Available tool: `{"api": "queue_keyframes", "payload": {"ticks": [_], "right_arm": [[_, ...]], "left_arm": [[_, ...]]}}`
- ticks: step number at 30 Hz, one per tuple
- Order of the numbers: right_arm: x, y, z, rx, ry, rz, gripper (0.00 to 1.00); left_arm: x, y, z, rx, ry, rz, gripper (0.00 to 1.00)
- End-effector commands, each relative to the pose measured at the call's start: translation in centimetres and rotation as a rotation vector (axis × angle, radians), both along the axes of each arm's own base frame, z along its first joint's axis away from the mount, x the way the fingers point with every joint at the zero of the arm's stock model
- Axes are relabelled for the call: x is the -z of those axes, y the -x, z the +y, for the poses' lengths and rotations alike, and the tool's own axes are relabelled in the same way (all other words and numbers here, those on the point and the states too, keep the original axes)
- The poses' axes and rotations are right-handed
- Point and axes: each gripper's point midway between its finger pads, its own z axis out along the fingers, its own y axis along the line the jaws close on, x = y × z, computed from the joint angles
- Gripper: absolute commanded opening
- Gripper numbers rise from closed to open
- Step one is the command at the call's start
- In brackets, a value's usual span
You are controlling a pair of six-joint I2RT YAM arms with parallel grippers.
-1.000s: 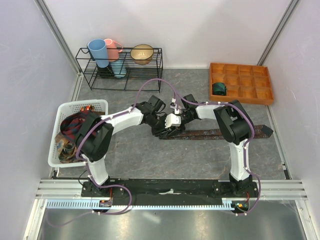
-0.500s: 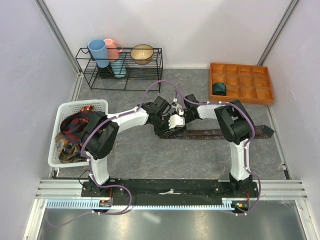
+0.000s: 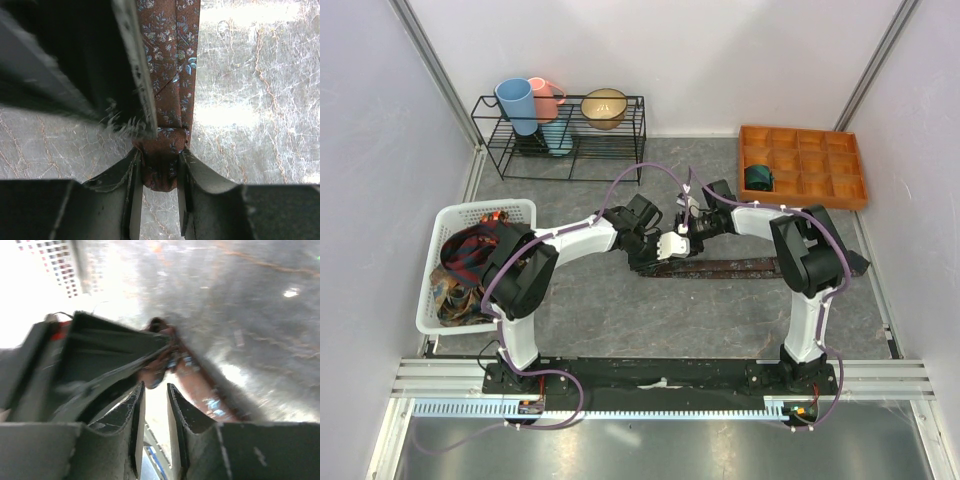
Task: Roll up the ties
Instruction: Roll the tie at the center of the board.
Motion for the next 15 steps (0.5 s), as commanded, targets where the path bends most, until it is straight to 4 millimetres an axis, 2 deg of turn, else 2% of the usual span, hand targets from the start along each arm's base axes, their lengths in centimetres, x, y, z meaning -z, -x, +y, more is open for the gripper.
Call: {"api": "queue_keyframes", "payload": {"ticks": [1,6,15], "right_arm": [[-3.0,0.8,0.7,-0.044,-0.088,-0.044,0.34],[-2.5,0.9,1.5,-0.030,-0.109,-0.017,0.43],[0.5,0.7,2.2,-0.004,-0.095,0.011,0.45]], "left_arm": [[5.4,3.0,4.5,0.023,-0.217,0.100,0.27],[5.1,2.8,4.1,0.022,-0.205,0.102,0.27],[5.2,2.9,4.0,0.022,-0.201,0.119,0.27]]}}
